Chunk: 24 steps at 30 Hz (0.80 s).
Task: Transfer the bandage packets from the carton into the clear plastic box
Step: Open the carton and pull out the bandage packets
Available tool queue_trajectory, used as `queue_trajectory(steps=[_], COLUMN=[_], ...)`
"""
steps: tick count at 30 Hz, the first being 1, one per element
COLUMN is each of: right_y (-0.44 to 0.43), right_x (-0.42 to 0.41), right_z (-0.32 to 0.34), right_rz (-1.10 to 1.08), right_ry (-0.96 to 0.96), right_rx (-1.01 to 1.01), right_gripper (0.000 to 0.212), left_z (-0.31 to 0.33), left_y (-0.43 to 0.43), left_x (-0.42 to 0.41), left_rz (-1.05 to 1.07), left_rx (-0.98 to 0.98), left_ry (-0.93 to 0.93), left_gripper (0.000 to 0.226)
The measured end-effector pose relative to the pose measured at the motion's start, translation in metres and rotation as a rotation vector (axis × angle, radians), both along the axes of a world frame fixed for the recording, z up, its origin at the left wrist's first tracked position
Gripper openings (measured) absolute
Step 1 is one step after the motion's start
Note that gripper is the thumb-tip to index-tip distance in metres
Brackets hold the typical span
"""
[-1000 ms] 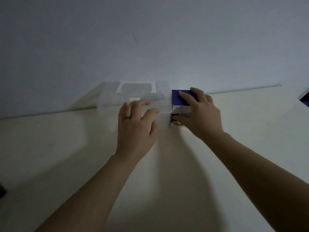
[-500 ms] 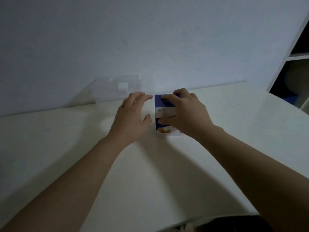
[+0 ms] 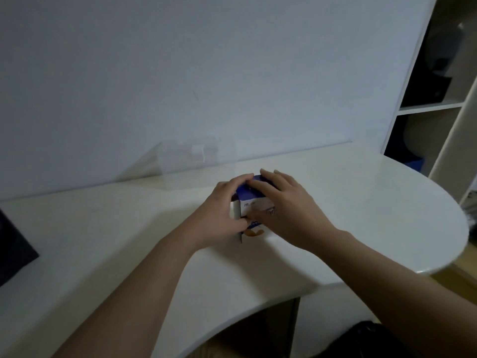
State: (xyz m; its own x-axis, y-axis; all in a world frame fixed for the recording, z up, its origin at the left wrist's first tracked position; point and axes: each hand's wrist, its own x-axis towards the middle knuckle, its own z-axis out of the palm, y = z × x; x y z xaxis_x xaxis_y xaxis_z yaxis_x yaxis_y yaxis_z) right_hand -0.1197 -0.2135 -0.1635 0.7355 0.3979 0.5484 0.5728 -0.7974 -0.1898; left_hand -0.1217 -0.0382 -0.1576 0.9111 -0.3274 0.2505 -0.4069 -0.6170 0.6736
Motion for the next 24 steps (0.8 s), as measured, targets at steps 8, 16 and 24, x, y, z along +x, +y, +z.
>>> queue_trajectory(steps=[8, 16, 24], right_y=[0.006, 0.010, 0.011], right_x=[-0.008, -0.008, -0.011], right_z=[-0.018, -0.021, -0.011], right_rz=[-0.032, 0.018, -0.069], right_ry=[-0.240, -0.217, -0.181], right_rx=[0.244, 0.297, 0.116], right_gripper=[0.030, 0.011, 0.008], left_z=[-0.009, -0.014, -0.014], left_y=[0.002, 0.002, 0.002], left_x=[0.002, 0.004, 0.004], left_rz=[0.053, 0.082, 0.103], left_rx=[-0.031, -0.048, -0.010], left_ry=[-0.042, -0.046, -0.044], left_gripper=[0.077, 0.079, 0.081])
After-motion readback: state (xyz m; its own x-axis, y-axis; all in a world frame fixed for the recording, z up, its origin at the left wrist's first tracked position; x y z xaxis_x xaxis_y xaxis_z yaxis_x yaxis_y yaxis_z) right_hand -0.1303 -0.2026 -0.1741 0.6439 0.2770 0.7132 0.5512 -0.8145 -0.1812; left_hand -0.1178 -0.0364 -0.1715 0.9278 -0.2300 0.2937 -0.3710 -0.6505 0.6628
